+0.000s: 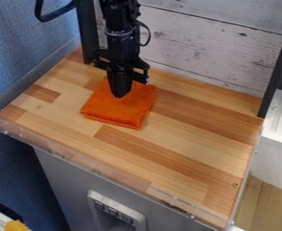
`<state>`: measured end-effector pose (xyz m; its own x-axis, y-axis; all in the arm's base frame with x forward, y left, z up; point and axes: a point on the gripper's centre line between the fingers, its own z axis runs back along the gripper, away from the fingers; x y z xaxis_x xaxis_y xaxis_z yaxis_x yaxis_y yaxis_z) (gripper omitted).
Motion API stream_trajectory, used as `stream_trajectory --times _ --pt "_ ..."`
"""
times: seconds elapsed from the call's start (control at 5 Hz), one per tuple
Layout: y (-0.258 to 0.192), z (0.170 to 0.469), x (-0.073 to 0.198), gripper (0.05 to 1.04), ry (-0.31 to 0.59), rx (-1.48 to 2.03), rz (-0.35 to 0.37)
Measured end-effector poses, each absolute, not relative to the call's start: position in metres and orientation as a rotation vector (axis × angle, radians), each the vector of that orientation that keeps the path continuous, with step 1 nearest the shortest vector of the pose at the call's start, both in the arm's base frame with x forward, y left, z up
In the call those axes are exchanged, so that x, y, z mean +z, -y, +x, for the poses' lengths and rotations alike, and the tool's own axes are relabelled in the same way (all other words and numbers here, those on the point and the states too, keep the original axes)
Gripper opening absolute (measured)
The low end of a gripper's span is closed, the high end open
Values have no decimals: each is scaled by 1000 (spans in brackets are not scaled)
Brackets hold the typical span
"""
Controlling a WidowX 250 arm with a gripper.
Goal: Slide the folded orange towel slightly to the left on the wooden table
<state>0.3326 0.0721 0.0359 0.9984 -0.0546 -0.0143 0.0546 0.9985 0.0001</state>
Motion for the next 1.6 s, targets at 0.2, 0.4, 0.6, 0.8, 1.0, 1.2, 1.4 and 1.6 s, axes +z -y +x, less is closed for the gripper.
stream_trajectory --times 0.2,0.4,0.6,0.8,1.0,1.2,1.4,1.6 --pt "-72 331 25 59 -23 -55 -3" --pt "-72 331 14 59 -15 -49 -1" --pt "-74 328 10 59 -9 -49 -2" --pt "-77 326 10 59 -1 -47 -3" --pt "-87 323 9 59 8 -39 -1" --pt "-101 321 10 59 15 -18 3" --pt "-112 320 11 59 22 -7 7" --pt "-116 321 11 82 23 -7 7"
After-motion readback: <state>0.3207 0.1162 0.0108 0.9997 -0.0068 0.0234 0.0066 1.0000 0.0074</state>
